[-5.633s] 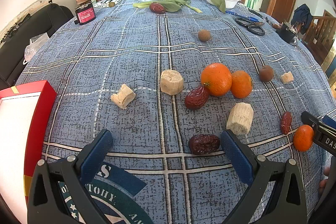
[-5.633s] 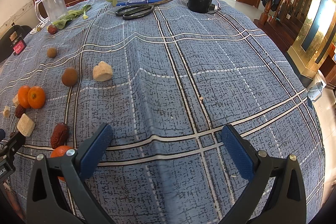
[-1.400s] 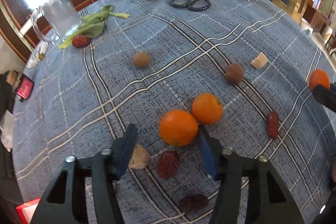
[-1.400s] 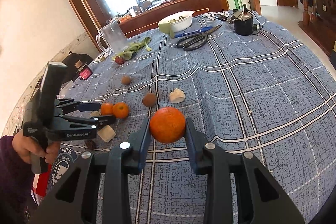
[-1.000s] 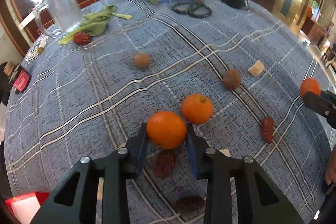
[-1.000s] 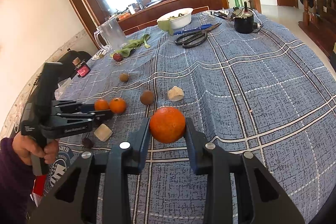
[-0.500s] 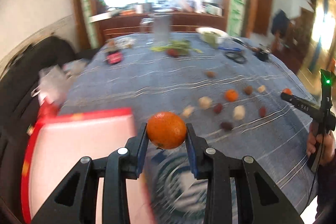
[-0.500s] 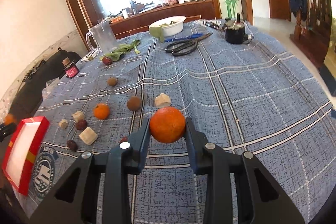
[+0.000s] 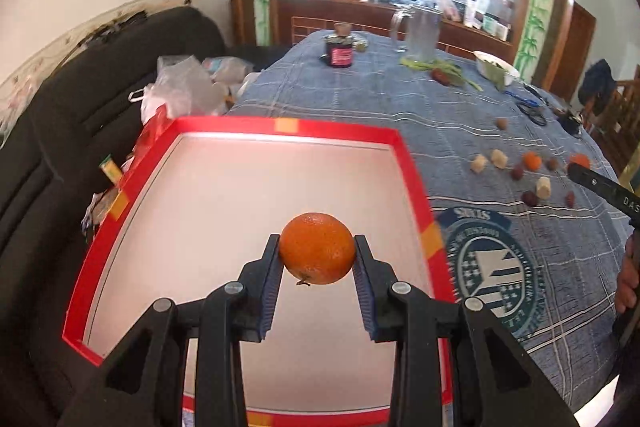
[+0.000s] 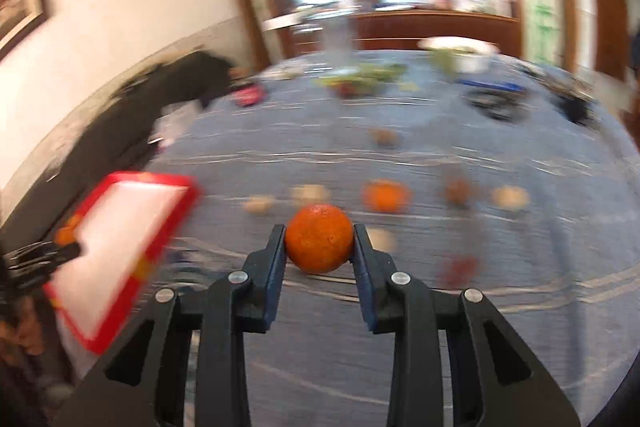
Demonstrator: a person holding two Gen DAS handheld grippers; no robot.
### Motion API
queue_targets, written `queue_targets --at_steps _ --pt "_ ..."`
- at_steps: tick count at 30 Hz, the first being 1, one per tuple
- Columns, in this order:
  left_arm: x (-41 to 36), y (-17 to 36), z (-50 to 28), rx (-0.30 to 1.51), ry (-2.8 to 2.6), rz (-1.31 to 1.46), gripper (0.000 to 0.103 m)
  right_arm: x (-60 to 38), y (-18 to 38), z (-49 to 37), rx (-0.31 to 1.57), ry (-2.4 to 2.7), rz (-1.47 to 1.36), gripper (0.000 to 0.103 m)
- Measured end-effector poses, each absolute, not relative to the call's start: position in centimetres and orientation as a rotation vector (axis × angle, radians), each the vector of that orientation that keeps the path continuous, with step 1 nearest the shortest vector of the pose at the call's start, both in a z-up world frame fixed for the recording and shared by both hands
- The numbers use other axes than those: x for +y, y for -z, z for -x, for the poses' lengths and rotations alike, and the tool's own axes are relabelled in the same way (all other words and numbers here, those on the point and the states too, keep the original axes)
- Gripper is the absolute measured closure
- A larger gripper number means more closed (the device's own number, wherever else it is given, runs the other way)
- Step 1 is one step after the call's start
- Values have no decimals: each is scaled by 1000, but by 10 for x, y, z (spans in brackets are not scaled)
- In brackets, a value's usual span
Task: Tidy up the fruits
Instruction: 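Carry the orange into the white tray and open the left tool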
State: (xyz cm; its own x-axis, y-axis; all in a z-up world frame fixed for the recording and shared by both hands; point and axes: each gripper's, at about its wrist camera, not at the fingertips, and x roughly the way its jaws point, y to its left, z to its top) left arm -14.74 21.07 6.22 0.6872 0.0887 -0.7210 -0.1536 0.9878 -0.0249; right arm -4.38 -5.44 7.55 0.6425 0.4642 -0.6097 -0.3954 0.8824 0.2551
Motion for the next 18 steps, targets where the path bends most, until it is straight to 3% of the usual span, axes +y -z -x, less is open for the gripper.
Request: queue_targets --at_steps 9,18 --pt "247 -46 162 831 -247 109 69 91 -73 71 797 -808 5 69" --pt "268 -33 166 857 -314 110 69 147 -48 95 902 -896 90 69"
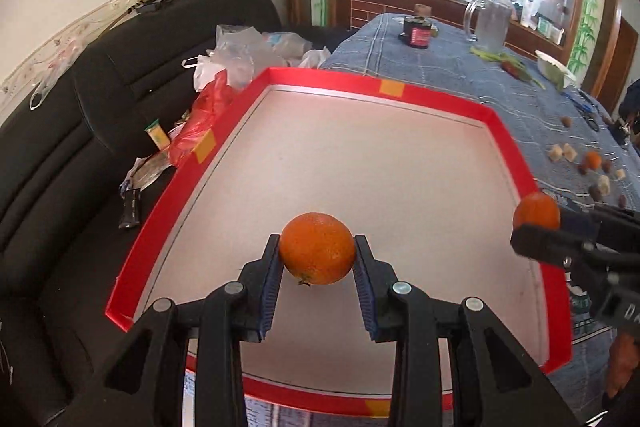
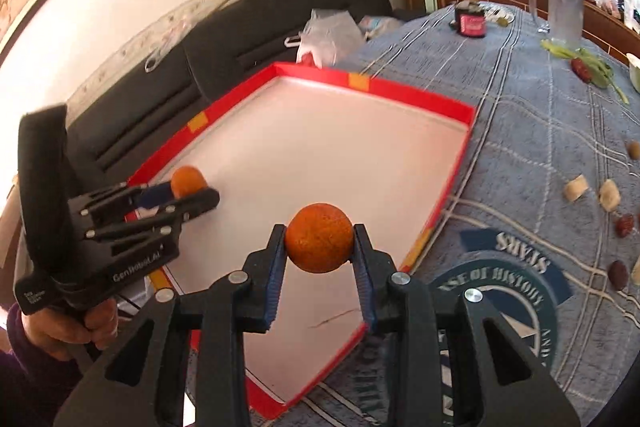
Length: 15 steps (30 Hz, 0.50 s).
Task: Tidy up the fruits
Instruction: 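Carry the orange into the white tray and open the left tool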
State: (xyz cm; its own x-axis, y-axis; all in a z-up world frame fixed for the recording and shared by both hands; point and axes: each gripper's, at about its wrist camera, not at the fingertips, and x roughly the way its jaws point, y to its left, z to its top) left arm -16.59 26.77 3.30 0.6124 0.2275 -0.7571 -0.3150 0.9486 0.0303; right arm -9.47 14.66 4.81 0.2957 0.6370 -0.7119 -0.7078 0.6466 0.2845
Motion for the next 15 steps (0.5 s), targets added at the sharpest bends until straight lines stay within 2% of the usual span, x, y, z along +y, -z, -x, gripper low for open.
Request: queue_targets --at_steps 5,9,11,15 --pt "269 -32 166 852 -326 96 68 154 -33 94 943 -883 133 69" --pt "271 -32 167 847 -355 93 57 156 -29 95 950 -872 169 68" --pt "273 -32 168 850 -374 99 48 157 -30 95 957 -883 170 65" --pt "273 -33 171 845 -382 103 41 149 -40 98 916 -895 137 52"
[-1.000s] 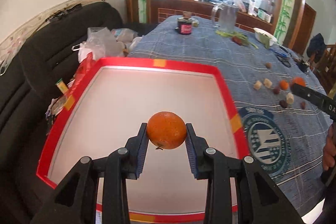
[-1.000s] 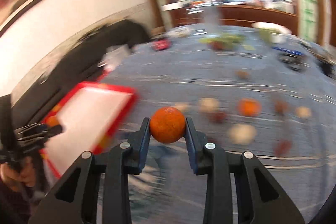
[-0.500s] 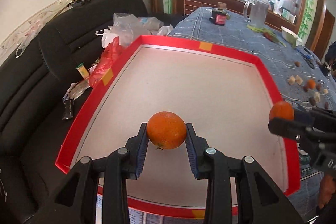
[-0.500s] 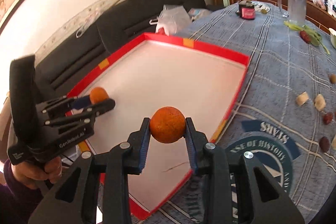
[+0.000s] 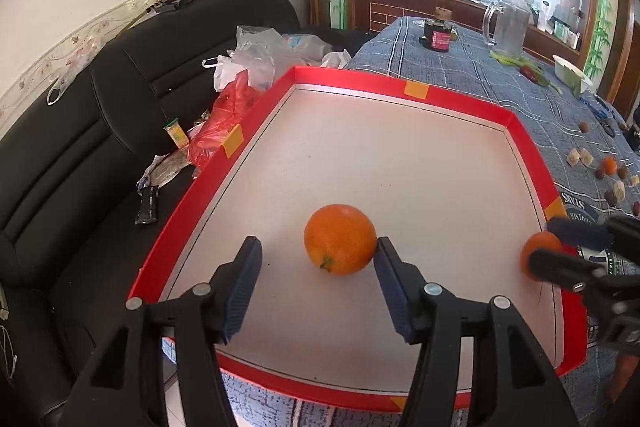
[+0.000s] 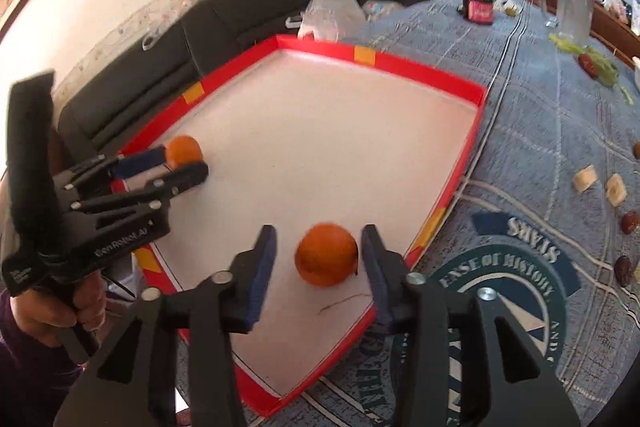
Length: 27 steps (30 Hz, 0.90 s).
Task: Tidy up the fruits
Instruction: 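Carry the orange into the white tray and open the left tool, then grasp a red date with the right tool while the left tool grasps another date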
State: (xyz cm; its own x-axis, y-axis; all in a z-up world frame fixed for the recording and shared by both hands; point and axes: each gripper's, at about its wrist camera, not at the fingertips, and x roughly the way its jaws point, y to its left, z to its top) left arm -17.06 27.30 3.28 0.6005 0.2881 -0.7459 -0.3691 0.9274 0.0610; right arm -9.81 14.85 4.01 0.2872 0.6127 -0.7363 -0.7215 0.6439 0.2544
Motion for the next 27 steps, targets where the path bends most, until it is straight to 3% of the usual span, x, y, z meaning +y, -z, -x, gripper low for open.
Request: queue_targets --at_steps 9,27 --pt "249 -48 168 803 -349 75 25 86 -68 89 765 -811 14 38" --pt "112 -68 133 790 -36 -111 24 -107 -48 41 812 -368 -119 38"
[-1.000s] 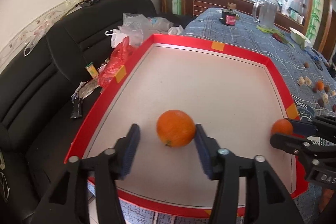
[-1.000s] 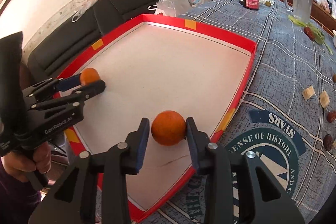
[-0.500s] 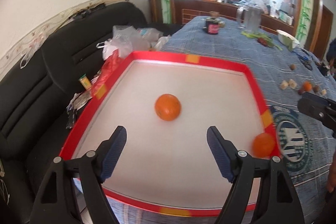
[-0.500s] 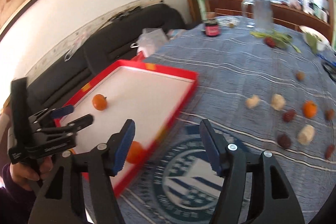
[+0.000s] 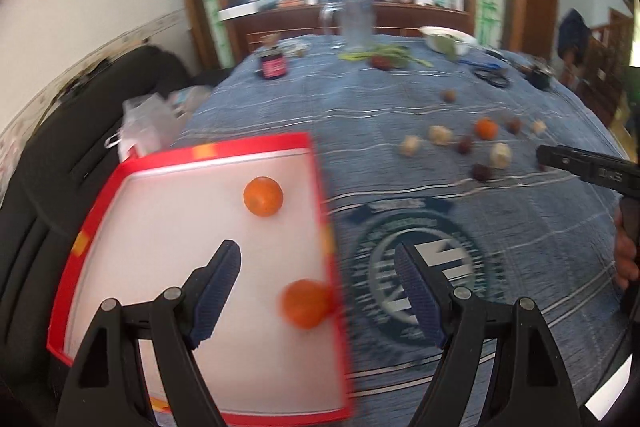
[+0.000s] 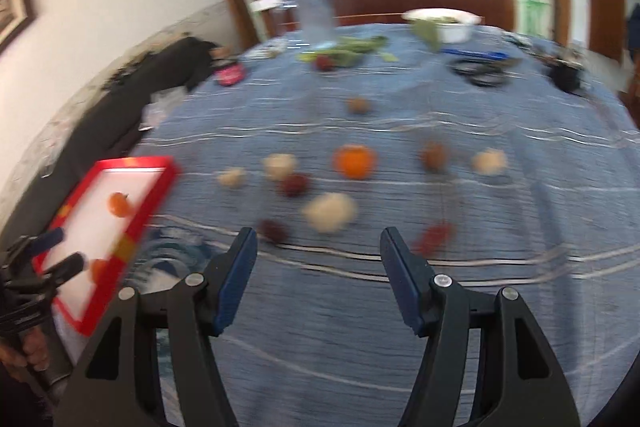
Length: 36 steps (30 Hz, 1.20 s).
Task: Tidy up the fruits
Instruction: 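Grasp a red date with the right tool while the left tool grasps another date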
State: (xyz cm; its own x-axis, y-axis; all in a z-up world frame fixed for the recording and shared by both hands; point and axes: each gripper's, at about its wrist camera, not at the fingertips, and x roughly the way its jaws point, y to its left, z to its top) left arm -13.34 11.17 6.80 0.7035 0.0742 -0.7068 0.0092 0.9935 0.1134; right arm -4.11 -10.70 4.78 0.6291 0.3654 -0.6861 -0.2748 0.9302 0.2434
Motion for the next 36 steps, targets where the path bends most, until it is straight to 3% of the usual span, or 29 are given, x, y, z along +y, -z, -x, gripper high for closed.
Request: queue_targets --at_steps 4,7,9,16,28,31,36 --pt "85 -71 127 782 20 -134 24 -128 -32 27 882 -291 -77 39" --pt "70 -73 121 780 47 -143 24 -131 -26 15 919 -284 -87 57" --pt "64 -74 116 785 61 -147 24 -128 -25 8 931 -278 -84 58" --pt "46 -74 100 804 90 -141 24 -121 -16 -9 950 -164 -1 83" --pt "-2 -43 54 878 140 -144 24 -162 -35 -1 799 -204 -216 83" --pt "-10 -36 41 894 139 -144 30 -164 -36 -3 797 -209 -232 83" --pt "-18 -23 29 932 145 -149 48 -164 -34 -3 812 -220 -247 83"
